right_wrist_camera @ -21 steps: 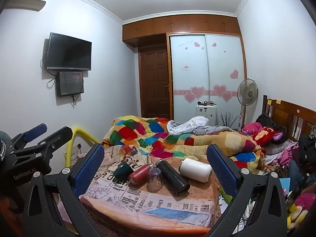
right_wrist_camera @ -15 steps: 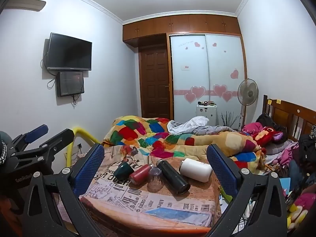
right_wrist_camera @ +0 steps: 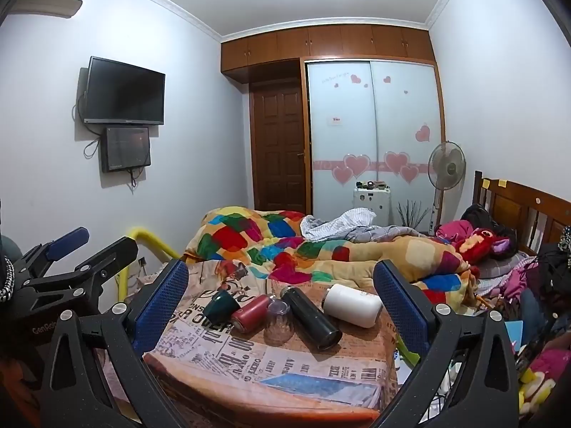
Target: Flip cup upright
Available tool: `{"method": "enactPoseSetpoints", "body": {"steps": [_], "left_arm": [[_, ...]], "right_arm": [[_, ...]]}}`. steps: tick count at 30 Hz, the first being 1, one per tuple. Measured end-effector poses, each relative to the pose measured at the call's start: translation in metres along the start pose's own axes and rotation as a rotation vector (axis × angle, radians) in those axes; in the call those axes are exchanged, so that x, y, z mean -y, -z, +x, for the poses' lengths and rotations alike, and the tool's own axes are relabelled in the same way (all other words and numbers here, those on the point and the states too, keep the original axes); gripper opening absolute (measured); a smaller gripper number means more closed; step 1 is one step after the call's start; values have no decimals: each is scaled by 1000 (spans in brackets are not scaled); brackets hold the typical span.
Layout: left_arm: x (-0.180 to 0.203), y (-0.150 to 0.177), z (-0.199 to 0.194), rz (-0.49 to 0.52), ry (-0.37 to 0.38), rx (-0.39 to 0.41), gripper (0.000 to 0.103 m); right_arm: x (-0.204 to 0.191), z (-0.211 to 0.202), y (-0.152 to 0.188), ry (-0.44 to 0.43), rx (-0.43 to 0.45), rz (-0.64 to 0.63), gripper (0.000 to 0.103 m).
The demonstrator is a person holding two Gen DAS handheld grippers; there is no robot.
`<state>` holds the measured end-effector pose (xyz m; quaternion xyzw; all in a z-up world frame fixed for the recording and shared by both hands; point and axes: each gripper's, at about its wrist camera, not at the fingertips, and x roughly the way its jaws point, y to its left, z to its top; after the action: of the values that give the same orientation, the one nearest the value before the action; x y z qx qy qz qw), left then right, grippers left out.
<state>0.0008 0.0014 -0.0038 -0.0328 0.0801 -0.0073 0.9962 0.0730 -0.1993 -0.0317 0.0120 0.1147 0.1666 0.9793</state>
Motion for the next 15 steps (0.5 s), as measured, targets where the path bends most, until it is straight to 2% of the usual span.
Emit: {"method": "enactPoseSetpoints", "body": {"steps": [15], "left_arm": [[2,7,11,1,-7,-17,103]], "right_arm": [[3,1,2,-1,-2,-2,103]]}}
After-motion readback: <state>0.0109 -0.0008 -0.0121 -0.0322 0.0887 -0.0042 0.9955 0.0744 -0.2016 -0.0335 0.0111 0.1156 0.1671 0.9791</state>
